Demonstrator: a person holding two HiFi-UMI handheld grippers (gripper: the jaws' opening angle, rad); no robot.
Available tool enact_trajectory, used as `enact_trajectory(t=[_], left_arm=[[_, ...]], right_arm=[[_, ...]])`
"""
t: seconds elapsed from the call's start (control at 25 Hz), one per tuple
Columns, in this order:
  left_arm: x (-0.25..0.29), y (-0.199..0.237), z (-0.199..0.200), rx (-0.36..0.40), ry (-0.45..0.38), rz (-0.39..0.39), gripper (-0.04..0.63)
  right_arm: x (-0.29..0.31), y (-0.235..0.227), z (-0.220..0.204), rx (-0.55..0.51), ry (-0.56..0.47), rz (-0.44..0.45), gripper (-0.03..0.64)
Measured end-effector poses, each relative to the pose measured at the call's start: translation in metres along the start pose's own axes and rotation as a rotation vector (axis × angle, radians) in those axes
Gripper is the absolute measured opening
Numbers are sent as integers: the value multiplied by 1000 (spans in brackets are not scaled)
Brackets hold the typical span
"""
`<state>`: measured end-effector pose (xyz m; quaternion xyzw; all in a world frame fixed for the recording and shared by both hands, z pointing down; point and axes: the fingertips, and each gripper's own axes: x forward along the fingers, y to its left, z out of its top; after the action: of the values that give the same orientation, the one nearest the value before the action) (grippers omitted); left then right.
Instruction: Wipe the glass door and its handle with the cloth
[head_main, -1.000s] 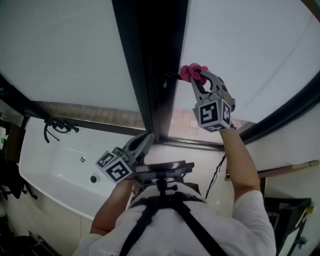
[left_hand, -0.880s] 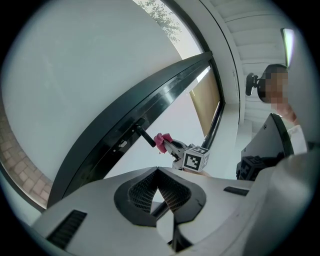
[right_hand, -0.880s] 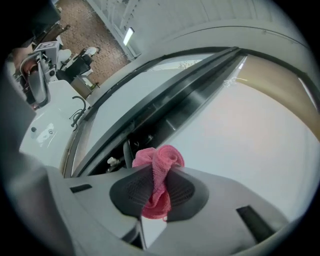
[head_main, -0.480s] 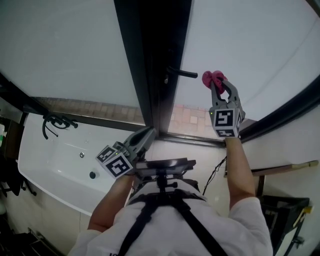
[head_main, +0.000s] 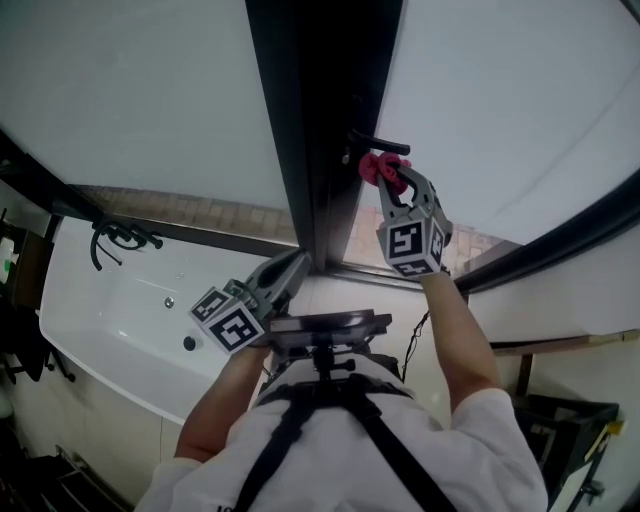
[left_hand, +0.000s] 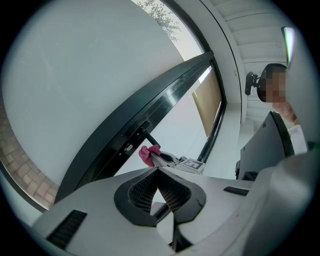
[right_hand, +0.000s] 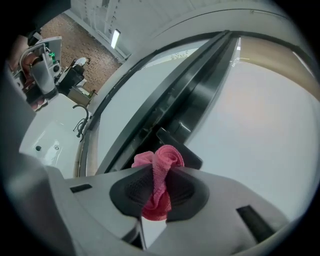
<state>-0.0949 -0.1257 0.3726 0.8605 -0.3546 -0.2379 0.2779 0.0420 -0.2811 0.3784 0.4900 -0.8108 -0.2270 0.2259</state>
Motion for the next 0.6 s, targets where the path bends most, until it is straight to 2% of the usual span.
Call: enact_trajectory(t=[0.16, 0.32, 0.6], left_arm=[[-4, -1, 3, 9, -6, 11, 2], [-6, -2, 5, 3, -8, 19, 2], [1, -4, 9, 13, -2, 1, 2]], right_arm=[[18, 20, 24, -17, -46, 39, 55], [30, 23, 44, -54, -68, 33, 55], [42, 21, 44, -117, -64, 29, 54]])
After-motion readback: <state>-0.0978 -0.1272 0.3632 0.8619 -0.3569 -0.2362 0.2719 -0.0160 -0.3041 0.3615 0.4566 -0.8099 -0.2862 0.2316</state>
